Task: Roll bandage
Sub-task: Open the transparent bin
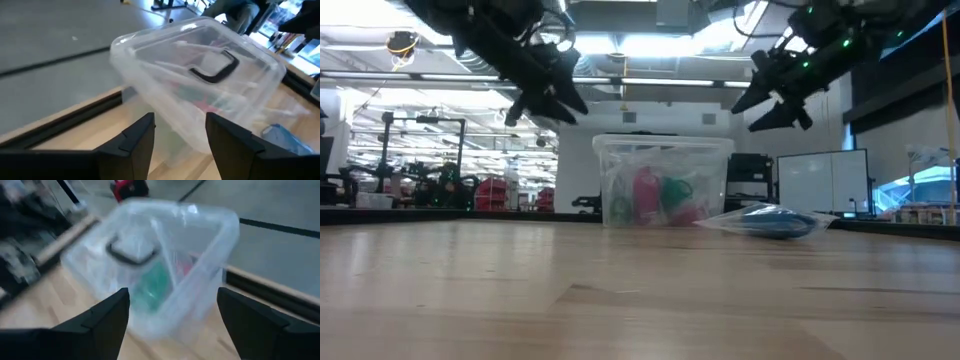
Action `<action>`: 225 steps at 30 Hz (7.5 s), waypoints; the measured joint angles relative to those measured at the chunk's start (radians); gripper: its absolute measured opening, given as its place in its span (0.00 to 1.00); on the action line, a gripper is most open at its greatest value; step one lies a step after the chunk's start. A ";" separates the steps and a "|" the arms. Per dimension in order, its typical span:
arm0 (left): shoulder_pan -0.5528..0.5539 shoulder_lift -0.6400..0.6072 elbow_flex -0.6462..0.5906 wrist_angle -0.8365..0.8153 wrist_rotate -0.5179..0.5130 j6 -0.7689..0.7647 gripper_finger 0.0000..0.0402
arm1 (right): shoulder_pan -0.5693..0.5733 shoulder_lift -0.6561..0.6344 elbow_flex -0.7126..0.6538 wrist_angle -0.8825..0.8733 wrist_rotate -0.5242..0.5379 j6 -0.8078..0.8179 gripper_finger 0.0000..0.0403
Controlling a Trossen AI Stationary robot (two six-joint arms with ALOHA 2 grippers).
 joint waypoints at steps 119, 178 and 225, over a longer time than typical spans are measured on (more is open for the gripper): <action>0.157 0.268 -0.030 0.364 0.402 0.009 0.42 | -0.178 0.149 -0.001 0.173 -0.474 0.276 0.74; 0.121 -0.054 -0.019 0.157 0.355 0.253 0.42 | 0.071 0.198 -0.002 0.435 -0.349 -0.011 0.13; -0.140 -0.353 -0.010 -0.137 0.265 0.244 0.42 | 0.693 0.216 0.005 -0.031 0.165 -0.564 0.65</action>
